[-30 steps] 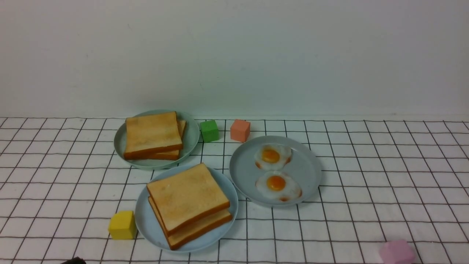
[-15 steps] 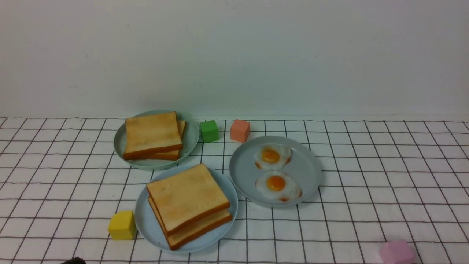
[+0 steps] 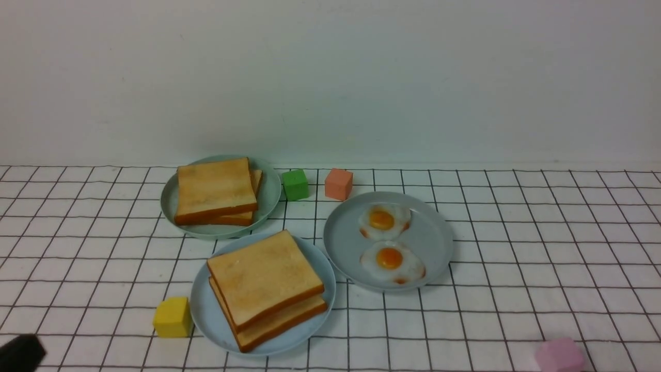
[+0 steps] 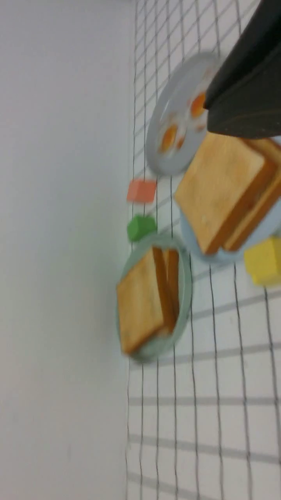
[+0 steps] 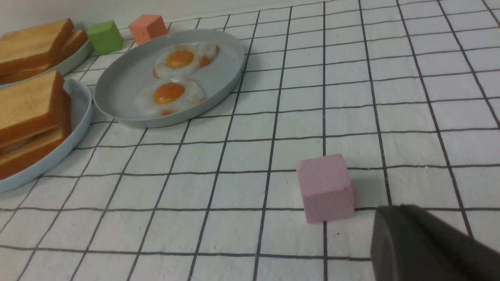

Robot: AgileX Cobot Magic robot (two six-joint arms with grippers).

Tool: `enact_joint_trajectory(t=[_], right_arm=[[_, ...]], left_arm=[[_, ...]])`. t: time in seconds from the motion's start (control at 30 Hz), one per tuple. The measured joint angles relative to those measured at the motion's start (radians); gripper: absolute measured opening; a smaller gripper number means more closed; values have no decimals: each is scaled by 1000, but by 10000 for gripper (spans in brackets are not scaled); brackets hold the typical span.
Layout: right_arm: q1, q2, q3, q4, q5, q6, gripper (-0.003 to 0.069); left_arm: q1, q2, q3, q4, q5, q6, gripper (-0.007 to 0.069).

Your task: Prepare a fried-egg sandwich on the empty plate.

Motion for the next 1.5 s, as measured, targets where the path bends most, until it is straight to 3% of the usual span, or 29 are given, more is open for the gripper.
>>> enact_joint_trajectory(t=[0.13,0.27,1.5], right_arm=[[0,0,0,0,0,0,8],[0,0,0,2,0,0,10],[0,-1,0,3,0,0,49]], left_arm=[[160,-29,41,74,142,-134,-13],[218,-29,114,51,176,-163,-13],[221,-29,117,14,160,-168,-13]])
